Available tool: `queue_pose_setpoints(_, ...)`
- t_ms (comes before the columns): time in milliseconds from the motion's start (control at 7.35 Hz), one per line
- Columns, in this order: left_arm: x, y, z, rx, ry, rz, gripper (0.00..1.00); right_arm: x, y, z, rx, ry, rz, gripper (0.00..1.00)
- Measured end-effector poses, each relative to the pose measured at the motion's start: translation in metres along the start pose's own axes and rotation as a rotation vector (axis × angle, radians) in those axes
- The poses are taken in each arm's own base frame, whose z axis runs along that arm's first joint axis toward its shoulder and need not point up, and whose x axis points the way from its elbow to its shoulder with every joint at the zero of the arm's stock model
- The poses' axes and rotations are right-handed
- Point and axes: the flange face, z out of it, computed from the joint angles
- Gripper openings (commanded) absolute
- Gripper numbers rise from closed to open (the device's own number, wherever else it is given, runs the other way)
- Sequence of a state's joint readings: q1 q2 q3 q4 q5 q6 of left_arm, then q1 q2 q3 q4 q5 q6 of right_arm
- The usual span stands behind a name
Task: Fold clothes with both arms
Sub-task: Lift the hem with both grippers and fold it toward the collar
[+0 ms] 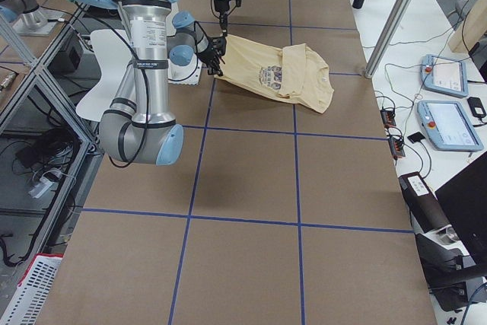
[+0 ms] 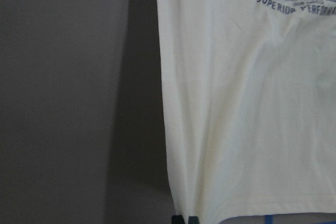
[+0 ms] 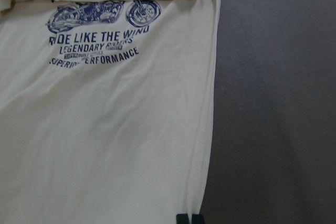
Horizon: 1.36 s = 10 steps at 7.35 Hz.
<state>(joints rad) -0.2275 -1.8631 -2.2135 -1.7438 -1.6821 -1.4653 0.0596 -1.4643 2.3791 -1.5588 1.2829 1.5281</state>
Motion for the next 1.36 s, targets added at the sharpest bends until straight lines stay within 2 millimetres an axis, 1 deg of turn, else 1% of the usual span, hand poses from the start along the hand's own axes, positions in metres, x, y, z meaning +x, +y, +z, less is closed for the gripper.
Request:
queue_pose_setpoints(136,0.008,0.009,-0.045,-0.039,0.026,0.003,0.00,-0.002,0.004,-0.043,-0.079,-0.021,-0.011,0.00)
queue_pose_setpoints(272,0.012,0.020,-0.079,-0.075,0.046,0.007,0.00,-0.002,0.013,-0.082,-0.153,-0.047,-0.035,0.00)
queue_pose_setpoints(408,0.013,0.028,-0.096,-0.100,0.056,0.012,0.00,0.000,0.021,-0.108,-0.201,-0.062,-0.059,0.00)
queue_pose_setpoints(544,0.014,0.031,-0.099,-0.109,0.052,0.012,0.00,0.001,0.023,-0.112,-0.202,-0.050,-0.071,0.00)
queue_pose_setpoints(680,0.012,0.028,-0.087,-0.106,0.024,0.006,0.00,-0.005,0.018,-0.093,-0.158,-0.015,-0.067,0.00)
queue_pose_setpoints(816,0.011,0.016,-0.064,-0.078,-0.021,-0.004,0.00,-0.021,0.004,-0.063,-0.101,0.019,-0.045,0.00)
queue_pose_setpoints(952,0.010,-0.005,-0.041,-0.024,-0.066,-0.021,0.00,-0.039,-0.018,-0.033,-0.041,0.056,-0.016,0.00)
queue_pose_setpoints(1088,0.010,-0.030,-0.024,0.029,-0.101,-0.042,0.00,-0.046,-0.048,-0.011,0.015,0.086,0.004,0.00)
queue_pose_setpoints(1224,0.008,-0.054,-0.021,0.074,-0.116,-0.063,0.00,-0.045,-0.082,0.003,0.069,0.103,0.016,0.00)
queue_pose_setpoints(1360,0.004,-0.078,-0.027,0.119,-0.124,-0.083,0.00,-0.038,-0.113,0.015,0.117,0.121,0.035,0.00)
